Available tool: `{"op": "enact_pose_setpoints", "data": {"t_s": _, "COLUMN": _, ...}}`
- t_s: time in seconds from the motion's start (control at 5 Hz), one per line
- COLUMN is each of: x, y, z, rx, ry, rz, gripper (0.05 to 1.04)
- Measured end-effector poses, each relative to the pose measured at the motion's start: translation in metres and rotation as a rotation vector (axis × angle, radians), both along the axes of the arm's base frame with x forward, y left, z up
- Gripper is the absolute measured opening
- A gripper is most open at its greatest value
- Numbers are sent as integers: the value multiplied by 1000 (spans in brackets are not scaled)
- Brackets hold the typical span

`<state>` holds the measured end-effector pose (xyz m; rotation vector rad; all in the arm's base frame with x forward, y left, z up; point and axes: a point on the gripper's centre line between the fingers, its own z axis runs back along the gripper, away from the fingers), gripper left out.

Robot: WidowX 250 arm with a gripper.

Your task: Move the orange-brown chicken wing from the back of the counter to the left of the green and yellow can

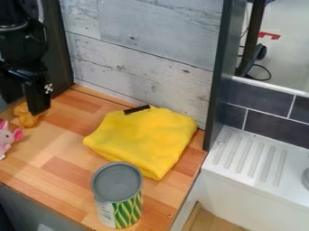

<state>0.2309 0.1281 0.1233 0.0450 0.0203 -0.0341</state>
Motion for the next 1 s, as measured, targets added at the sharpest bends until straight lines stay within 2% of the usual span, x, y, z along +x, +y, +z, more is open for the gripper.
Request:
{"op": "enact_pose_setpoints", "data": {"t_s": 0.2, "x": -1, "y": 0, "z": -6, "rx": -11, "ry": 24, "rz": 3, "gripper": 999}}
{"op": "enact_pose_setpoints", "data": {"t_s": 0.4, "x": 14, "y": 20, "z": -8, "rx": -4, "ry": 10, "rz": 76, "gripper": 999}}
{"op": "enact_pose_setpoints", "data": {"t_s": 0.6, "x": 18, "y": 46, "z": -11, "rx": 22, "ry": -9, "rz": 150, "gripper": 999}}
{"op": "enact_pose_setpoints", "data": {"t_s": 0.8, "x": 27, "y": 63, "z": -26, "rx": 40, "ry": -10, "rz": 208, "gripper": 999}}
{"op": "enact_pose_setpoints", "data": {"t_s": 1.0, "x": 34, "y": 79, "z": -39, "rx": 57, "ry": -38, "rz": 240, "gripper": 999}}
